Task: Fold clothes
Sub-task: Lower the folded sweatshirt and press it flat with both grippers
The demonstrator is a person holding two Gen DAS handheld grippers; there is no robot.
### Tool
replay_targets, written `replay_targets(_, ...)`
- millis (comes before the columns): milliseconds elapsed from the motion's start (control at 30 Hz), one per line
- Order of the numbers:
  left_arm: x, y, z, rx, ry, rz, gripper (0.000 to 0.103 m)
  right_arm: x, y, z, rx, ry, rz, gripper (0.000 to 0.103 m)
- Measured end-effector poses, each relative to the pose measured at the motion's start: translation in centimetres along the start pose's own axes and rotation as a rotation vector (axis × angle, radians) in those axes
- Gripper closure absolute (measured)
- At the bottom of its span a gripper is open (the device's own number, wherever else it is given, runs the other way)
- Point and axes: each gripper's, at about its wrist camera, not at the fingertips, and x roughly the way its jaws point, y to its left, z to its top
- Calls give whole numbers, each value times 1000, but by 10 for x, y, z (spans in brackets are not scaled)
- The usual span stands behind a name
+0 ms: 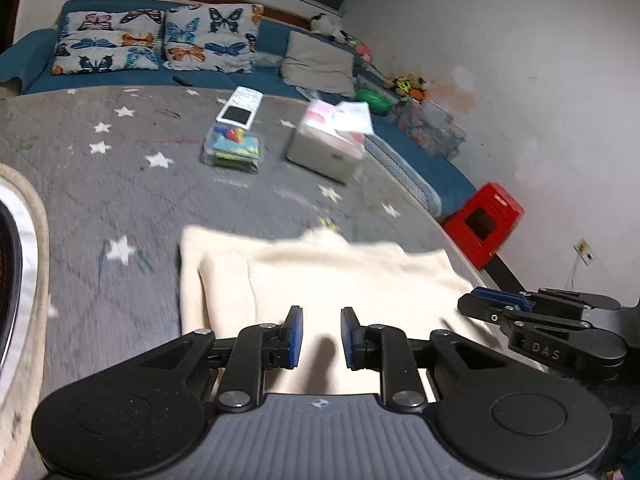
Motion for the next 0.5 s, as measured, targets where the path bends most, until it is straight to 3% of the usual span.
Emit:
replay_targets(367, -13, 2, -30, 41, -11, 10, 81, -17, 2, -47, 5, -9, -48, 87)
replay_targets(500, -25, -1, -30, 48, -27, 6, 81, -27, 9, -43, -9, -27, -46, 86)
